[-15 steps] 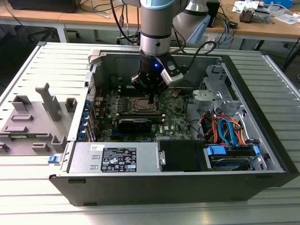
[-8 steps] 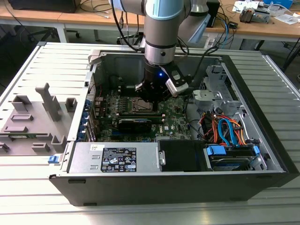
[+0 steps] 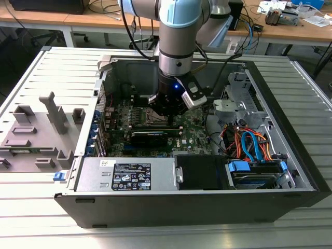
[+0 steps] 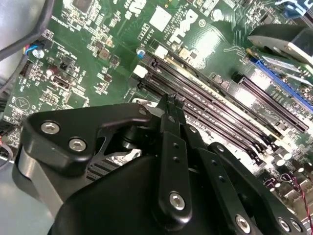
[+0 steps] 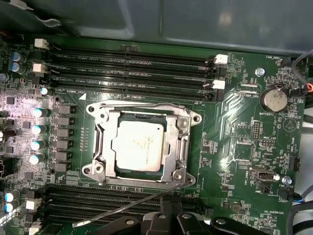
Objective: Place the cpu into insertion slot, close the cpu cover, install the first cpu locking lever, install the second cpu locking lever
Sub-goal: 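Install the second cpu locking lever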
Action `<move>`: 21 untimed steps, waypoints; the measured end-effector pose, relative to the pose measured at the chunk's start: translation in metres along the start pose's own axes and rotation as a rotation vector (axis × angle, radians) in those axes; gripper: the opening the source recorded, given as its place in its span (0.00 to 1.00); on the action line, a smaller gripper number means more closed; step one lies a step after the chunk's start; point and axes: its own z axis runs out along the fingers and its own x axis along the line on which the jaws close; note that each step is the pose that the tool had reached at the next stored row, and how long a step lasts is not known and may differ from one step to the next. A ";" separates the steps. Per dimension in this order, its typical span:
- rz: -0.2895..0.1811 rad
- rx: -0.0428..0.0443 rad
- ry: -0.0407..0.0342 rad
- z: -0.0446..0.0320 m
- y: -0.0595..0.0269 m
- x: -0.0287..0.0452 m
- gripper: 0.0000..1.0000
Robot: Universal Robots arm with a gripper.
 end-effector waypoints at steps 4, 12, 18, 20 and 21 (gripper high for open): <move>0.000 -0.0063 -0.0005 0.0016 0.0008 0.0081 0.11; 0.000 -0.0141 -0.0013 0.0024 0.0034 0.0350 0.11; 0.000 -0.0193 -0.0018 0.0027 0.0043 0.0442 0.11; 0.000 -0.0193 -0.0018 0.0033 0.0051 0.0522 0.11; 0.000 -0.0193 -0.0020 0.0037 0.0053 0.0547 0.11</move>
